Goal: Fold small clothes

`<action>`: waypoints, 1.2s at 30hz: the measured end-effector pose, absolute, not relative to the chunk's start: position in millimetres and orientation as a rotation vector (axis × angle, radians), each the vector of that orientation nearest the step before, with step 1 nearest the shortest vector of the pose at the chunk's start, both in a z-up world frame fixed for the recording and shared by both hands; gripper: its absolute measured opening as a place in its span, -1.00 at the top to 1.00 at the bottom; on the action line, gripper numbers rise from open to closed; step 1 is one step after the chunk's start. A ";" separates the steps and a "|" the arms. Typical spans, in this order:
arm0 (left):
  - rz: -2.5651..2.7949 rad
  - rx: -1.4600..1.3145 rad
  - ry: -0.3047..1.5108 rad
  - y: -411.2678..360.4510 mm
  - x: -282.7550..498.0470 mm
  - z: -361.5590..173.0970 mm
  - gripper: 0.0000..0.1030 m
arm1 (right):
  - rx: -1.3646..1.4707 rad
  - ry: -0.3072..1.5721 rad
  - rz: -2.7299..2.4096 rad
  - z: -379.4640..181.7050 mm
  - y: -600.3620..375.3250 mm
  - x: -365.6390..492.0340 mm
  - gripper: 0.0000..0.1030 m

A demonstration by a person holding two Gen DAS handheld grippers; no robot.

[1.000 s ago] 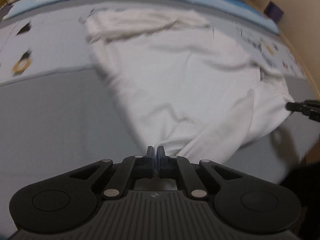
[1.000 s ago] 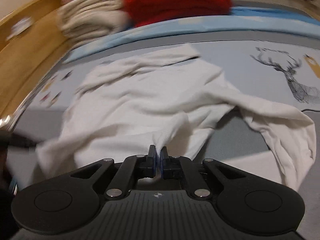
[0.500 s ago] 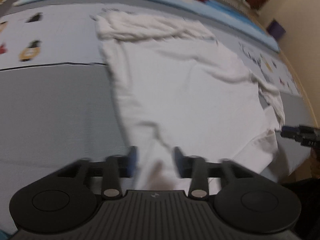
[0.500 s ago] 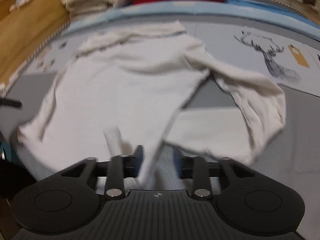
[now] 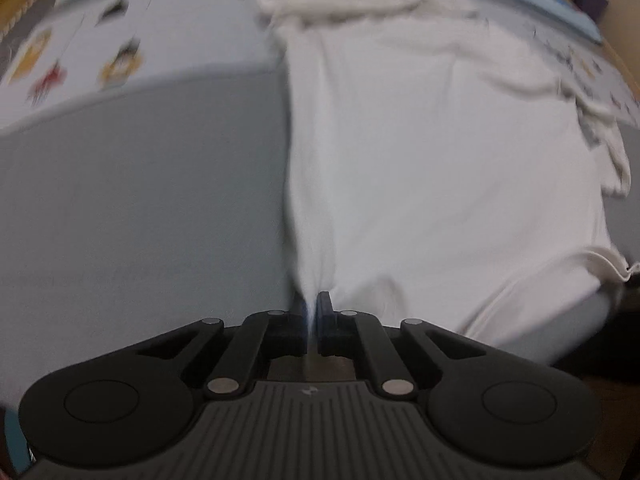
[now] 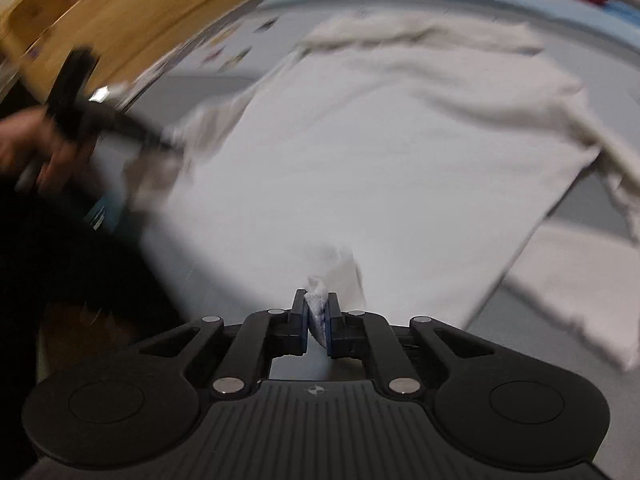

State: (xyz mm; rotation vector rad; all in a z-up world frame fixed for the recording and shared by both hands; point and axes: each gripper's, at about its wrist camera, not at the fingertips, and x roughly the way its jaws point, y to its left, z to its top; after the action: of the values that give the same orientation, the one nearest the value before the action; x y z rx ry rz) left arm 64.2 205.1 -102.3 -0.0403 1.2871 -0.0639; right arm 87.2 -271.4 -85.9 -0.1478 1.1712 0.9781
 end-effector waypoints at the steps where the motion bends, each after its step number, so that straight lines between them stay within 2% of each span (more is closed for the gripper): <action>1: -0.089 -0.024 1.328 208.0 54.2 -108.0 0.98 | -0.194 1.210 0.976 -93.5 -276.7 81.4 0.86; 3: -0.122 0.032 1.380 206.4 42.7 -116.3 0.98 | -0.286 1.269 0.966 -107.4 -286.7 69.5 0.86; 6: -0.176 0.133 1.380 192.3 37.8 -108.2 0.87 | -0.276 1.286 0.926 -108.5 -303.1 69.6 0.86; 8: -0.099 0.215 1.295 189.3 43.2 -90.2 0.49 | -0.203 1.250 0.849 -99.2 -314.2 83.5 0.85; 10: -0.044 0.129 1.198 197.3 53.6 -67.3 0.37 | -0.084 1.172 0.780 -81.9 -328.3 101.2 0.77; 13: 0.005 0.017 1.120 202.3 72.6 -45.6 0.32 | 0.072 1.057 0.607 -61.3 -355.4 125.9 0.34; 14: 0.019 0.016 1.115 189.9 83.3 -40.1 0.31 | 0.120 1.033 0.517 -58.9 -366.5 138.4 0.28; 17: 0.024 0.029 1.101 165.1 107.0 -37.1 0.31 | 0.244 1.052 0.207 -74.5 -396.7 168.7 0.22; 20: -0.008 -0.011 1.060 147.1 127.2 -30.5 0.31 | 0.261 1.169 -0.037 -105.8 -415.3 194.0 0.21; 21: -0.017 -0.024 1.047 140.7 132.7 -27.6 0.31 | 0.248 1.211 -0.068 -115.5 -417.2 200.7 0.21; 23: -0.028 -0.038 1.023 124.5 151.4 -25.1 0.31 | 0.248 1.233 -0.056 -124.9 -416.5 202.3 0.52; 24: -0.028 -0.039 1.018 118.8 160.3 -26.2 0.31 | 0.252 1.202 -0.023 -120.4 -415.7 207.2 0.92; 25: -0.022 -0.040 1.018 112.0 168.6 -25.7 0.31 | 0.224 1.140 -0.037 -108.7 -414.9 210.5 0.93; 26: -0.017 -0.040 1.020 107.6 173.4 -25.7 0.31 | 0.130 0.993 -0.140 -85.1 -416.6 209.9 0.93; 29: -0.023 -0.042 1.023 91.9 188.8 -26.3 0.31 | -0.206 0.449 -0.371 -23.1 -412.1 197.4 0.94; 30: -0.033 -0.043 1.023 88.9 192.3 -28.1 0.31 | -0.282 0.422 -0.360 -22.1 -410.5 199.6 0.93; 32: -0.053 -0.037 1.032 81.4 201.9 -32.6 0.31 | -0.339 0.523 -0.339 -44.0 -417.9 209.9 0.91; 36: -0.084 -0.012 1.042 68.6 217.3 -39.5 0.31 | -0.105 0.974 -0.310 -100.9 -466.1 230.6 0.76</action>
State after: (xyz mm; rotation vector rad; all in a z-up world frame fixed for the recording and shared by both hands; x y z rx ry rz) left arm 217.3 68.6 -39.5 -0.0116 1.0419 -0.0845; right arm 230.6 -466.1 -100.9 -0.1048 0.9744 -0.3098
